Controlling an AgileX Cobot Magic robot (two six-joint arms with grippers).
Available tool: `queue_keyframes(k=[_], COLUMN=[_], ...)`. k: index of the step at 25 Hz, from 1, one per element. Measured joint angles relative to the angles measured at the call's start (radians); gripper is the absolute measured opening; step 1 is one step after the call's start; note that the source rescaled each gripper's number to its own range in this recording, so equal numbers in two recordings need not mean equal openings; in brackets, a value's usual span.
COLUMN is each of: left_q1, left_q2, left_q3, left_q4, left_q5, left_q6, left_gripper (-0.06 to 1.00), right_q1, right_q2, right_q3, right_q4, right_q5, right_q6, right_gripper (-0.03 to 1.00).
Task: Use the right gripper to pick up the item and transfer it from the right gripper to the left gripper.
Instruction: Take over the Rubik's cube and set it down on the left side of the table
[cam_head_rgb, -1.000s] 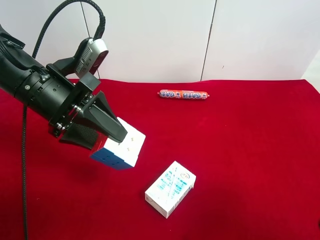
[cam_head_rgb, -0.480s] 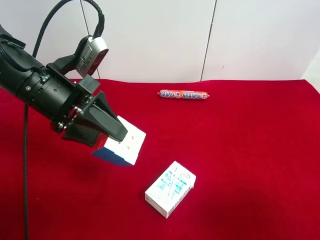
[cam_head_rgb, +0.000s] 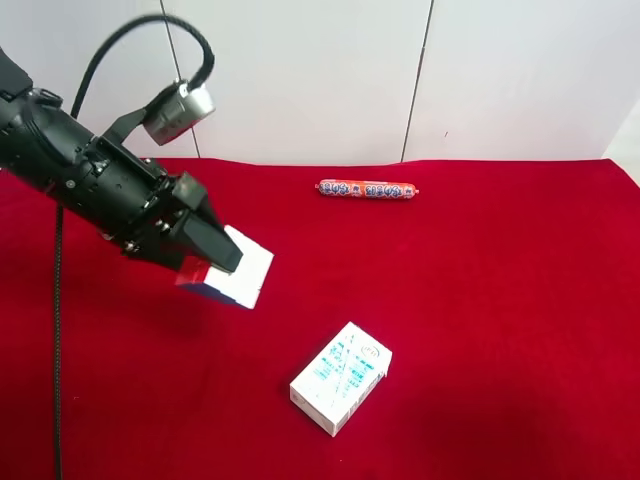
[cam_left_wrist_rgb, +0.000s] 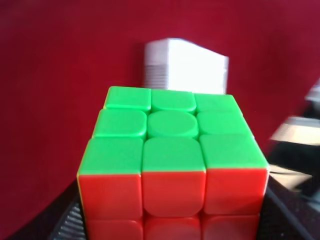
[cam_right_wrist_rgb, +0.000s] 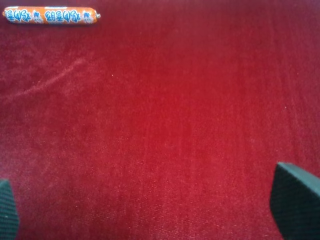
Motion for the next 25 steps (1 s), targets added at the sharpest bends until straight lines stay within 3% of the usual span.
queue_keyframes(k=[8, 13, 17, 25], left_q1=[0.000, 0.000, 0.000, 0.000], left_q2=[0.001, 0.051, 0.138, 0.260], left_q3=[-0.074, -0.103, -0.136, -0.176], left_q4=[0.553, 0.850, 0.936, 0.934], left_q5=[-0.155, -0.160, -0.153, -0.130], left_q6=[-0.347, -0.527, -0.576, -0.569], left_gripper=[0.02, 0.02, 0.02, 0.02], right_q1=[0.000, 0.000, 0.000, 0.000], right_q2=[0.000, 0.000, 0.000, 0.000], right_q3=[0.000, 0.000, 0.000, 0.000], right_q4=[0.000, 0.000, 0.000, 0.000], right_q5=[0.000, 0.000, 0.000, 0.000], right_q6=[0.000, 0.000, 0.000, 0.000], right_gripper=[1.00, 1.00, 1.00, 1.00])
